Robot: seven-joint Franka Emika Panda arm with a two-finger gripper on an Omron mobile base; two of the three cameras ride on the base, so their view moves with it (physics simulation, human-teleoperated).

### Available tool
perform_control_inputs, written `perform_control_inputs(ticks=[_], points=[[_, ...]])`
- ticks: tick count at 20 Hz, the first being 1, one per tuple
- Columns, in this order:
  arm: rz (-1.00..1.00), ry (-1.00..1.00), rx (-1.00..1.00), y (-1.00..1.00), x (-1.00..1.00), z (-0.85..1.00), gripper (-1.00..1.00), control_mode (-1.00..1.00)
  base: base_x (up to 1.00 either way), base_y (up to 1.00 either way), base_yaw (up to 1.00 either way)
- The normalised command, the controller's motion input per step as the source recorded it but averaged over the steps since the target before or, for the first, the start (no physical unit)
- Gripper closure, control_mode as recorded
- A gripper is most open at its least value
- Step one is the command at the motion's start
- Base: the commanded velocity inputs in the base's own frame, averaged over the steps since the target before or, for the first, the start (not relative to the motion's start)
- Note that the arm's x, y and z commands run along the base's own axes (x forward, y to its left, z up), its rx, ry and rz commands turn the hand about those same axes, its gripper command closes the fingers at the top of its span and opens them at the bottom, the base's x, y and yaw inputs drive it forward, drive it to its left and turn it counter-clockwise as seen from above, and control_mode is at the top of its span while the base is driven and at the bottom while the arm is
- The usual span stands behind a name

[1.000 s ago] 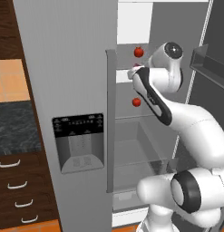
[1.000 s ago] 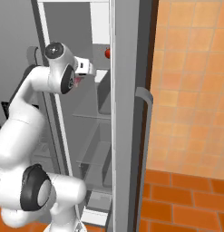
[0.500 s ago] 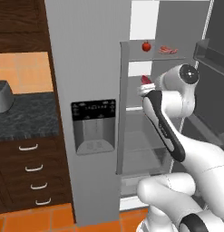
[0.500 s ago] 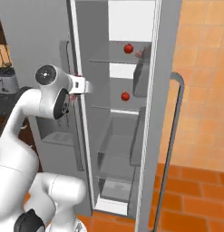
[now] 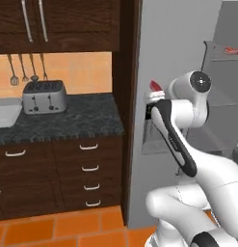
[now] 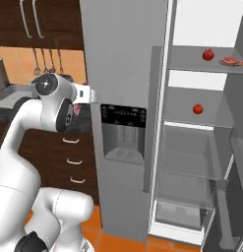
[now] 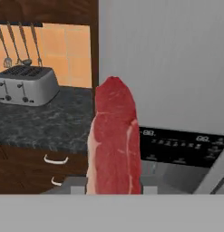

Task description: Place one tomato and one steak in each tupperware on the nearby counter, to pack two identical lunches.

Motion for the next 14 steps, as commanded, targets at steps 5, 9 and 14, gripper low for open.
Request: perform_control_inputs(ticks=[5, 9, 14], points=[[0.0, 0.0, 0.0, 0.0, 0.0, 0.0, 1.0, 1.0, 0.91, 1.0, 0.01], [0.0, 0.0, 0.0, 0.0, 0.0, 0.0, 1.0, 1.0, 0.81, 1.0, 0.0], [0.0, 0.0, 0.0, 0.0, 0.0, 0.0, 1.0, 1.0, 0.16, 1.0, 0.0]])
